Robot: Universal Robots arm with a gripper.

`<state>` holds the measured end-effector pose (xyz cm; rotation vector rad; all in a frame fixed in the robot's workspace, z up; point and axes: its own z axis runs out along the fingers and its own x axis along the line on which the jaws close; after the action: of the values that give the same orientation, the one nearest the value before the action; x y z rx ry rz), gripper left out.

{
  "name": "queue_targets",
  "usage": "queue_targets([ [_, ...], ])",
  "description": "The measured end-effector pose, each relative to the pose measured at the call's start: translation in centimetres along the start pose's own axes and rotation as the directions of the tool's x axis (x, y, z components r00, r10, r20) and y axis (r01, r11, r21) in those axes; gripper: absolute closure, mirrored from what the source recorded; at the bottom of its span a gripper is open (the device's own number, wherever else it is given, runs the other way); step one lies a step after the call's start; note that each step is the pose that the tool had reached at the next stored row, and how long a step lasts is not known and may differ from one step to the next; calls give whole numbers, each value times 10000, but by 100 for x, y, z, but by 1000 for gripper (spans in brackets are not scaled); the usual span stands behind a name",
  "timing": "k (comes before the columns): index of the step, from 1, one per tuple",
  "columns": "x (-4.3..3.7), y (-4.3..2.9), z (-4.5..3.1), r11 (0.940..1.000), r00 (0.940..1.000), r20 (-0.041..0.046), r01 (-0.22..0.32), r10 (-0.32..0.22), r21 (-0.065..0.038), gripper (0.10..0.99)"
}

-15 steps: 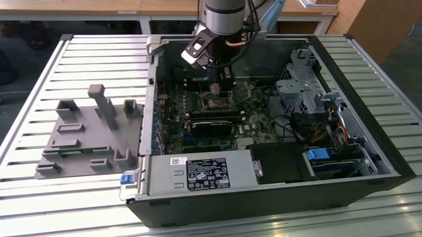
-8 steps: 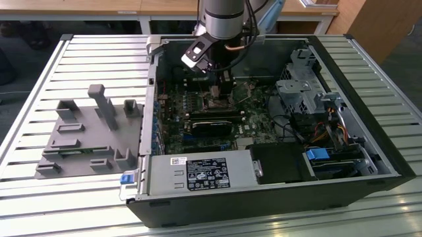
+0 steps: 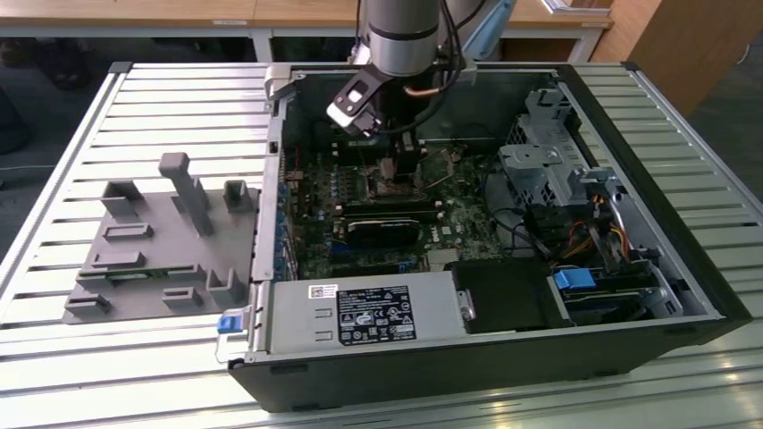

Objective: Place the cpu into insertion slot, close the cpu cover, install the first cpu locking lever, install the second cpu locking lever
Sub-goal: 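Place the cpu into insertion slot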

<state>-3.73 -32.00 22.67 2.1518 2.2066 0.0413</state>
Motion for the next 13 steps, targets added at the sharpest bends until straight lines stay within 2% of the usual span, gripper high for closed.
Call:
queue_targets([
  [13,20,-17,112,10000,10000,0,0,0,0,545],
])
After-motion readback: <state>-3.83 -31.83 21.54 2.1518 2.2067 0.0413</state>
